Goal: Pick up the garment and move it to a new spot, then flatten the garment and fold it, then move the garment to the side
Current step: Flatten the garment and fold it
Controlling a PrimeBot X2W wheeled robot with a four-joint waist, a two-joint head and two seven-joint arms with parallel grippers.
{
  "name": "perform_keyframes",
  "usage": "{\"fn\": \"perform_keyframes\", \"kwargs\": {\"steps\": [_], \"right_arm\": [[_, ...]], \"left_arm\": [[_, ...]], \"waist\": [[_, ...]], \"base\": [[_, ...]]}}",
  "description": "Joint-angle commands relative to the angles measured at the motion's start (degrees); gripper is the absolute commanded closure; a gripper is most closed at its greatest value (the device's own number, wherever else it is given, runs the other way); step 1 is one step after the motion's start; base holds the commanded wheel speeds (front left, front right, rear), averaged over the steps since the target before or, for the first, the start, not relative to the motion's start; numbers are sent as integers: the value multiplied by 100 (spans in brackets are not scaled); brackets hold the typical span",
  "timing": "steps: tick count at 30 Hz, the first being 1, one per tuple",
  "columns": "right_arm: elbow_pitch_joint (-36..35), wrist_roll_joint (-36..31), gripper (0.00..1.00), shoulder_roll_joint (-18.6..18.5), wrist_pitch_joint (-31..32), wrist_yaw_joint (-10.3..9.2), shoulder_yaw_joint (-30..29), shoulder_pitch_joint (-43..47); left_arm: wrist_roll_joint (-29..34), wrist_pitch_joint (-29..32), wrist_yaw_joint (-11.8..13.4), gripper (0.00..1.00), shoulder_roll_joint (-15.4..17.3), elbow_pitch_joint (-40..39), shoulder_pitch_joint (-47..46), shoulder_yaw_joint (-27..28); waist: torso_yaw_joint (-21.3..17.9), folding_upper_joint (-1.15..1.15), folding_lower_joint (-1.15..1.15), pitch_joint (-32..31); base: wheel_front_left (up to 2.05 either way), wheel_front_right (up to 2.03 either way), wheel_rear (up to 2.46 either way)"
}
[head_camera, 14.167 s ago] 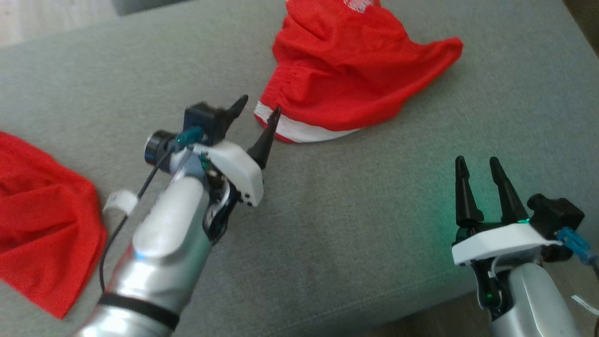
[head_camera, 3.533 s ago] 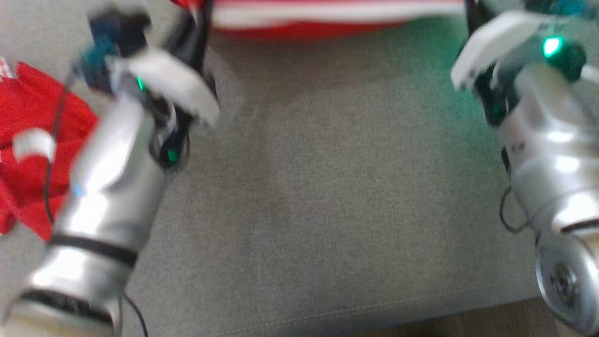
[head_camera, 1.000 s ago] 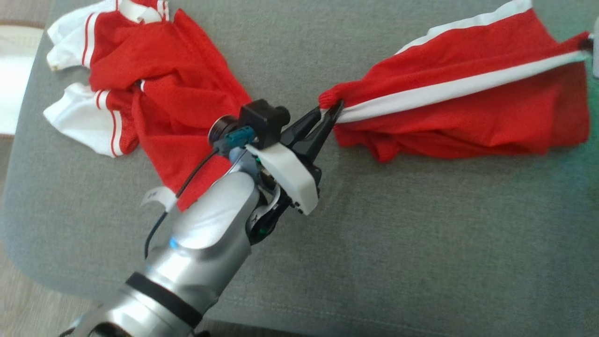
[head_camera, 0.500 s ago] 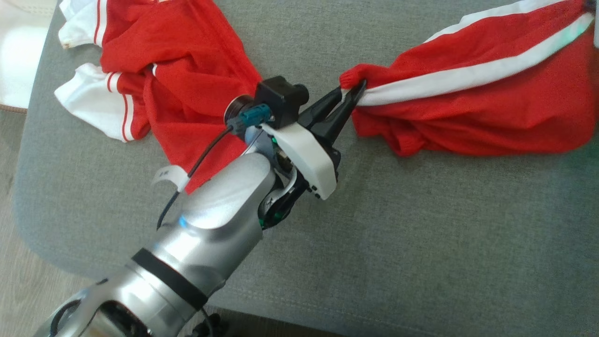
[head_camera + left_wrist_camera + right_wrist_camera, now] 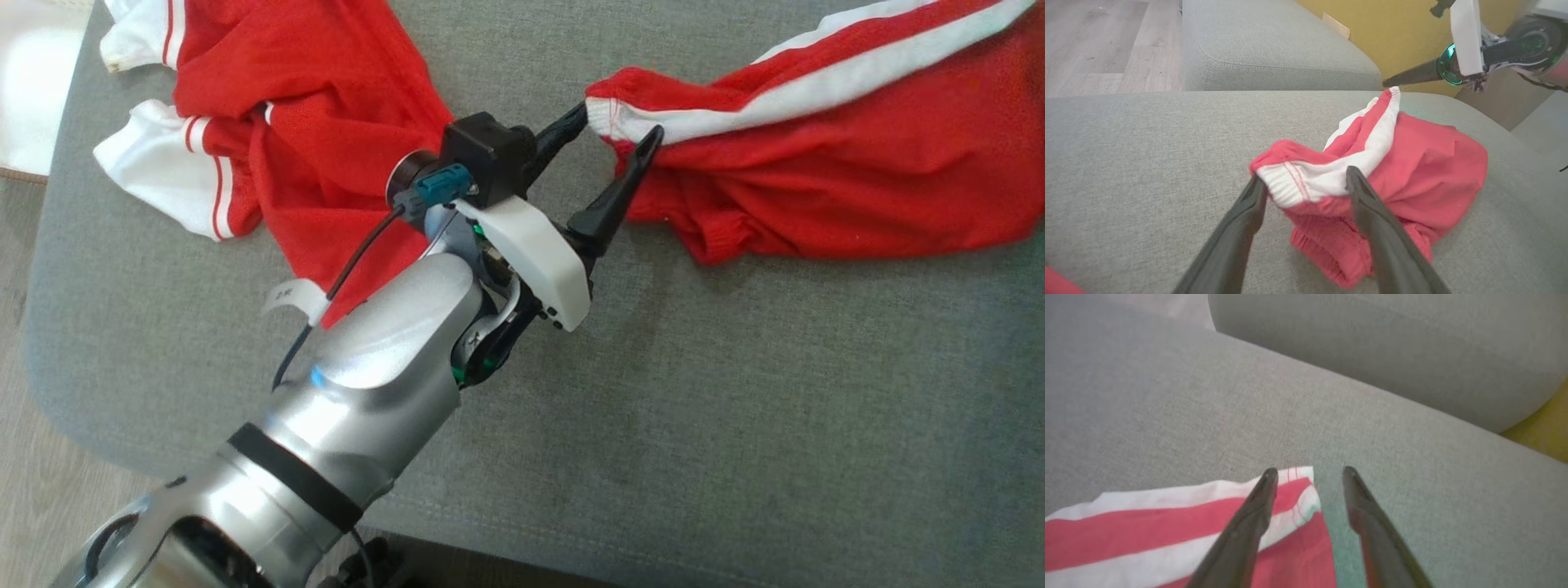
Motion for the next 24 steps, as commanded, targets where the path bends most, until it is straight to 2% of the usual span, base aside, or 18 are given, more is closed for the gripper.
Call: {"fn": "perform_keyframes", "kwargs": {"steps": [1, 6, 8, 16, 24], "right_arm": [[-98, -83, 0, 72, -321, -5, -2, -238], [110, -27, 0, 246, -1432, -5, 2, -219], [151, 26, 0, 291, -1657, -5, -32, -178], [37, 631, 0, 597, -3291, -5, -115, 623], [-537, 1026, 0, 1070, -4778, -5, -290, 2067]], "left_arm": [[-24, -69, 64, 0, 97, -112, -219, 236], [73, -69, 150, 0, 97, 23, -113, 453], [106, -69, 177, 0, 97, 64, -80, 525], [539, -70, 429, 0, 171, 313, 385, 1589], [1220, -70, 326, 0, 313, -873, 1606, 3031]], "waist": [[-20, 0, 0, -11], [-140, 0, 0, -171], [-172, 0, 0, -222], [-551, 0, 0, -837], [-1029, 0, 0, -1726]], "base": [[0, 0, 0], [0, 0, 0], [0, 0, 0], [0, 0, 0], [0, 0, 0]]}}
